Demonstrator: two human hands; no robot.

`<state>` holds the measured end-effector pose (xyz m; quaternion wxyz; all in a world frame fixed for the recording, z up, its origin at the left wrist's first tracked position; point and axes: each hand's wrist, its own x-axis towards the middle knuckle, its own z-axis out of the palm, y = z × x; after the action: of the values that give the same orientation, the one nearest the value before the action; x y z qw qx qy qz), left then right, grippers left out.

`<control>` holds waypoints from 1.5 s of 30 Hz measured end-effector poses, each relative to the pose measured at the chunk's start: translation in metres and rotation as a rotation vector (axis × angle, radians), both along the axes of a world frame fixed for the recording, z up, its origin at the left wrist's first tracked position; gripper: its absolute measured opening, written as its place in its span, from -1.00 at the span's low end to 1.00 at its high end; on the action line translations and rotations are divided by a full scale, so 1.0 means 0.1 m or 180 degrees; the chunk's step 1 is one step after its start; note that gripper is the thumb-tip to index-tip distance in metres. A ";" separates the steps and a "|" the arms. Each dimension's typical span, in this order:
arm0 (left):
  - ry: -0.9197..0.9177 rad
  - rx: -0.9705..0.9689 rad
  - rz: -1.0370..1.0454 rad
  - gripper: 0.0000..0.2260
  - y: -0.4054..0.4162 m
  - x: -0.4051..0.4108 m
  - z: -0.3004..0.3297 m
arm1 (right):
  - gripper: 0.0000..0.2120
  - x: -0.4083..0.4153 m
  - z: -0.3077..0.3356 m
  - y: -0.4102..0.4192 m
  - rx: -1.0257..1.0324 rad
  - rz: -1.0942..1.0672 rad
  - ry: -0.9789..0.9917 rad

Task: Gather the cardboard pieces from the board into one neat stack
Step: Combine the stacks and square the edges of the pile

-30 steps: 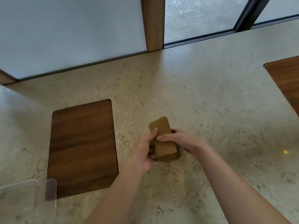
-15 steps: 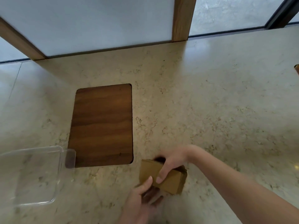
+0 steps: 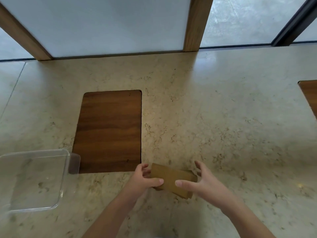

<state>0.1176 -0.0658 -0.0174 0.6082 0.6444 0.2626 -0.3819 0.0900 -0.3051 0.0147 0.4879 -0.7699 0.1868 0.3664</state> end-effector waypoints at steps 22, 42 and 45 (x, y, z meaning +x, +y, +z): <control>0.0227 -0.0758 -0.0578 -0.25 0.07 -0.22 -0.08 | 0.17 0.05 -0.34 -0.09 0.0387 0.0587 0.0521; -0.2567 0.1433 -0.1591 0.09 0.18 -0.56 -0.61 | 0.20 -0.20 -0.92 -0.02 0.0012 0.1044 -0.2204; -0.2592 0.1431 -0.1664 0.19 0.22 -0.64 -0.73 | 0.27 -0.23 -1.03 -0.03 -0.0146 0.1046 -0.2329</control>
<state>0.0539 -0.0442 -0.0902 0.3924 0.8988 -0.0887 -0.1741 0.0667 -0.3078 -0.0879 0.4398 -0.8799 -0.1167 0.1370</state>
